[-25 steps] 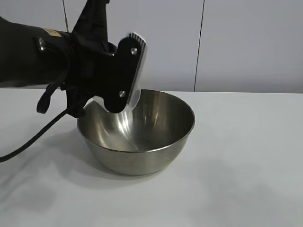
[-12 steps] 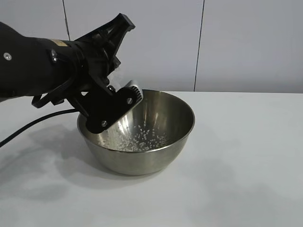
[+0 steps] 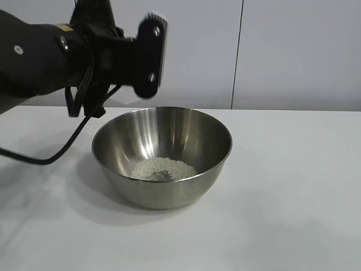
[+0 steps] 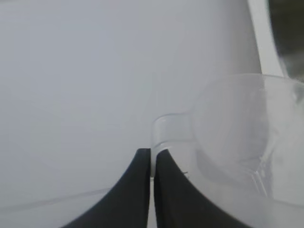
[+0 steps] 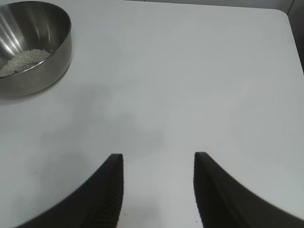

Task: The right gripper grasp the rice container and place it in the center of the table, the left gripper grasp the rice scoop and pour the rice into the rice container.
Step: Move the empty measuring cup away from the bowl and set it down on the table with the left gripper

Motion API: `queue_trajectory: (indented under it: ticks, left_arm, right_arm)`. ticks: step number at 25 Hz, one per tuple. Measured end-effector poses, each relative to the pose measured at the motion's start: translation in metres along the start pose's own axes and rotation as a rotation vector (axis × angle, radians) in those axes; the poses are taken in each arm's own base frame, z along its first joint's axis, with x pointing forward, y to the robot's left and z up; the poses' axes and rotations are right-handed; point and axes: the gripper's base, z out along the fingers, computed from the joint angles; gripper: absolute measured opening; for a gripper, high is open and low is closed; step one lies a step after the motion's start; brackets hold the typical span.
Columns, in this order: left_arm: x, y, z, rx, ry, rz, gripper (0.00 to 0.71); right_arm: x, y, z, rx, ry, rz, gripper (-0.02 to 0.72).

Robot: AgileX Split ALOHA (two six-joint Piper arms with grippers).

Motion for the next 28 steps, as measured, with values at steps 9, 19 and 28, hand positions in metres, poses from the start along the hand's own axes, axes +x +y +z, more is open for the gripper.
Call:
queue_trajectory:
  ticks: [9, 19, 28]
  left_arm:
    - [0.019, 0.052, 0.014, 0.048, 0.015, -0.597, 0.009]
    - [0.086, 0.075, 0.007, 0.341, -0.07, -0.699, 0.009]
    - [0.151, 0.092, -0.002, 0.325, -0.029, -0.668, 0.008]
  right_arm:
    - [0.0, 0.0, 0.0, 0.0, 0.0, 0.0, 0.314]
    - [0.0, 0.0, 0.0, 0.0, 0.0, 0.0, 0.314]
    - [0.0, 0.0, 0.0, 0.0, -0.001, 0.0, 0.314]
